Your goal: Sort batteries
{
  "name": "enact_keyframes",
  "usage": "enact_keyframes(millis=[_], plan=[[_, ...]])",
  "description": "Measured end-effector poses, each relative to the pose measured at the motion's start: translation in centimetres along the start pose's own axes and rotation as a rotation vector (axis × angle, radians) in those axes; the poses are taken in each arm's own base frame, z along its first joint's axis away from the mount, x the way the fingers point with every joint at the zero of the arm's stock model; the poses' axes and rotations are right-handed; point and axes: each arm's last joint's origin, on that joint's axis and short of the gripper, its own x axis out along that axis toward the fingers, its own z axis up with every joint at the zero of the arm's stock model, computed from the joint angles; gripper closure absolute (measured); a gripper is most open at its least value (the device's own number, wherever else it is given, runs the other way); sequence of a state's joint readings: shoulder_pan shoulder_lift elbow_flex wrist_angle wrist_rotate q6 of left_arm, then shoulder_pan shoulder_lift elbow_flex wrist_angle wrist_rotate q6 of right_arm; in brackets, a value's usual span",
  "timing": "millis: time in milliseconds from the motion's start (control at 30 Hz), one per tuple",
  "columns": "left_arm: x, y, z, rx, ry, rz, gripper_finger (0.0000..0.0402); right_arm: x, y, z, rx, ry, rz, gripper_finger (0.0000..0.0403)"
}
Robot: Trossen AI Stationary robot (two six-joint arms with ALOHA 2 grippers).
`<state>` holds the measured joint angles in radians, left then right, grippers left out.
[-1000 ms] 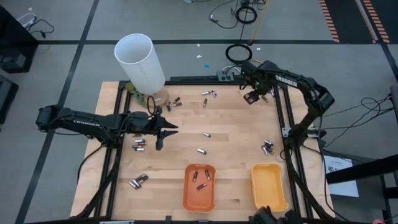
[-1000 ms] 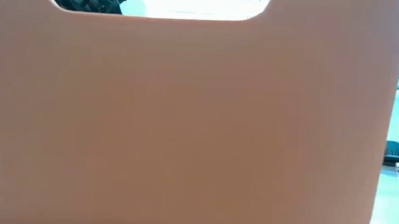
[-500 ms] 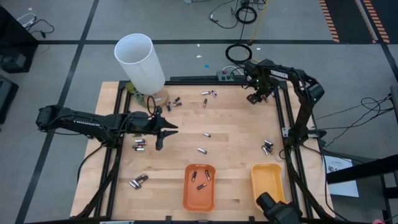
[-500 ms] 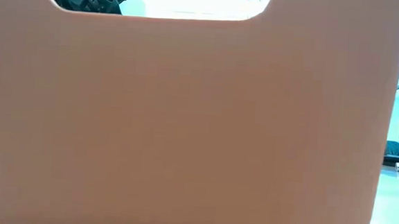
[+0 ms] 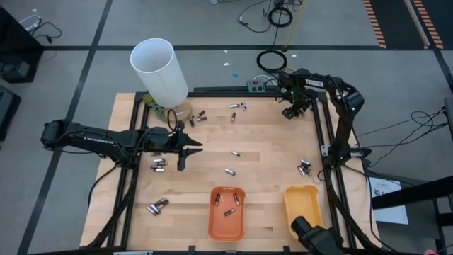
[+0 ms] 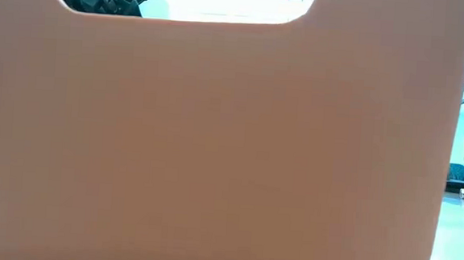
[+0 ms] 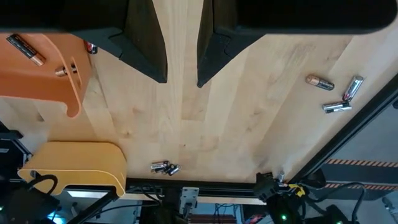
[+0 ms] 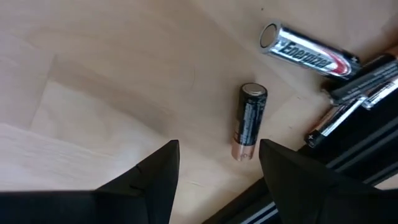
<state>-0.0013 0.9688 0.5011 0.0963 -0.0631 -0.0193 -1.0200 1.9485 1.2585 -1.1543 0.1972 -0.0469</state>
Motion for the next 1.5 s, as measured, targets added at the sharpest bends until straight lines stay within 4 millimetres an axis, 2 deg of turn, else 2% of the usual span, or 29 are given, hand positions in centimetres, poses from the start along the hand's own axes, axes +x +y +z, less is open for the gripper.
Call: enact_keyframes(millis=[200,400,633,767,1167,1500], plan=[[0.0,0.0,0.0,-0.001,0.000,0.000,0.0304,0.0,0.0,0.0,-0.010,0.000,-0.006,0.0195],[0.0,0.0,0.0,-0.002,0.000,0.000,0.0304,-0.2,0.1,0.1,-0.120,-0.007,0.042,0.0220],[0.0,0.0,0.0,-0.026,0.000,0.000,0.0304,0.0,0.0,0.3,-0.173,-0.007,-0.002,0.0240],[0.0,0.0,0.0,-0.027,-0.001,-0.001,0.0304,0.7,-0.1,0.4,-0.194,0.049,-0.077,0.0243],[0.0,0.0,0.0,-0.021,-0.001,0.001,0.0304,0.4,-0.8,0.3,-0.229,0.053,-0.053,0.0247],[0.0,0.0,0.0,-0.026,-0.001,0.006,0.0304,1.4,-0.7,0.9,-0.224,0.079,-0.076,0.0253]])
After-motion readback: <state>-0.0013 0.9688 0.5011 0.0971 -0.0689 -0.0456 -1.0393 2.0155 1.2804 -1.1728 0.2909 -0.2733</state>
